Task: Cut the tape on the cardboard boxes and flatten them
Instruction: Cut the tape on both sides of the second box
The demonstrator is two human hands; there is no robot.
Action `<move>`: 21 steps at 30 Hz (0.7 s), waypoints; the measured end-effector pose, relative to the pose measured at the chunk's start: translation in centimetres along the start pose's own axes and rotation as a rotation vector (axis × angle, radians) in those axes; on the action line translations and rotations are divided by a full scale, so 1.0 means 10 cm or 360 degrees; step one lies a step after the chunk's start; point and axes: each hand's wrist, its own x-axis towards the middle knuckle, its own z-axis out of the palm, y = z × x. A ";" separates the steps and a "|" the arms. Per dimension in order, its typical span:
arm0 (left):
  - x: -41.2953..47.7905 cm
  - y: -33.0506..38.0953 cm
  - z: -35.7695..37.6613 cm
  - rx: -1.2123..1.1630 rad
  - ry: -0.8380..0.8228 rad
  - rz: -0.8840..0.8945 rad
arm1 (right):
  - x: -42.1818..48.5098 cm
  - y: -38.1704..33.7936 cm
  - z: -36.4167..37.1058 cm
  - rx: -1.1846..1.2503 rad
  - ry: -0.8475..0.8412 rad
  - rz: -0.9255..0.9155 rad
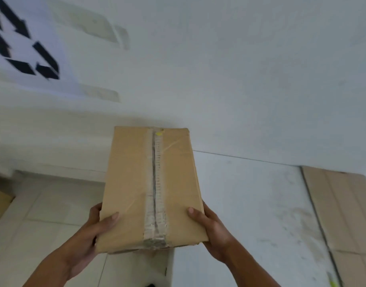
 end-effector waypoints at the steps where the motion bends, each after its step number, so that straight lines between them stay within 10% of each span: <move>1: 0.02 -0.01 0.13 -0.0038 -0.0021 0.0010 | -0.09 -0.05 -0.10 0.0007 0.0013 -0.0013; 10: 0.18 -0.83 2.00 0.0200 -0.0283 -0.0258 | -1.24 0.19 -1.90 0.0080 0.0285 0.0109; 21: -0.24 -2.05 3.42 0.0140 0.0159 0.0010 | -1.78 0.69 -3.29 -0.0657 0.0575 0.0187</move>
